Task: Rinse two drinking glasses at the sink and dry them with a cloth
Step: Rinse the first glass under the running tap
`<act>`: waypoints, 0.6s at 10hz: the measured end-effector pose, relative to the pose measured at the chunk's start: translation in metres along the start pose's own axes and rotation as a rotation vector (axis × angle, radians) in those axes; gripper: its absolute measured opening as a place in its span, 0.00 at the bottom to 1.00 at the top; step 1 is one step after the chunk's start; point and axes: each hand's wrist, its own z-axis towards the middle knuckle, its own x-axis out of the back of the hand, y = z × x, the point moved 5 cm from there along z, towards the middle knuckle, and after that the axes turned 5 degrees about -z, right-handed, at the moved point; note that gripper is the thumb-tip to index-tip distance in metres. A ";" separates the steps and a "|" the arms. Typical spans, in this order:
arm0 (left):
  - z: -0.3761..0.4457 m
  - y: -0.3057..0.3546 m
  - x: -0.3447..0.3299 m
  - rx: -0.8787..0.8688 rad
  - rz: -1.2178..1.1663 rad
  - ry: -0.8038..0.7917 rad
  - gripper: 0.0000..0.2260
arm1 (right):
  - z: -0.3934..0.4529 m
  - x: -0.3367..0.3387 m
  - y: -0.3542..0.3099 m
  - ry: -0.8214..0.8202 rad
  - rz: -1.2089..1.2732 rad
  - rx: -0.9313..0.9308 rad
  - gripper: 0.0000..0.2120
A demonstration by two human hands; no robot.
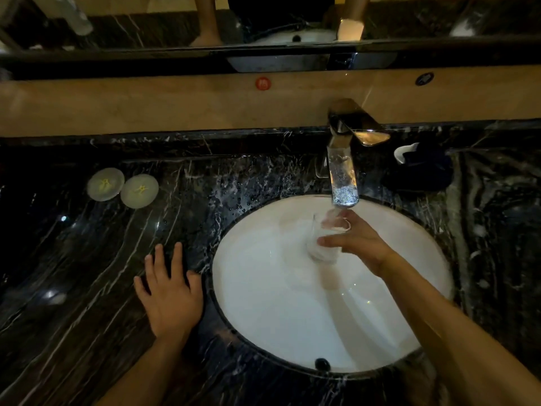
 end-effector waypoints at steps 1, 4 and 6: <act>0.000 0.000 0.000 0.001 -0.001 -0.001 0.28 | 0.001 -0.003 -0.005 0.131 0.055 0.125 0.41; 0.000 0.000 0.000 -0.001 -0.003 0.009 0.28 | -0.001 0.015 -0.016 0.297 -0.479 0.066 0.40; 0.000 0.001 0.001 0.001 -0.004 0.013 0.28 | 0.001 0.004 -0.011 0.148 -0.006 0.167 0.43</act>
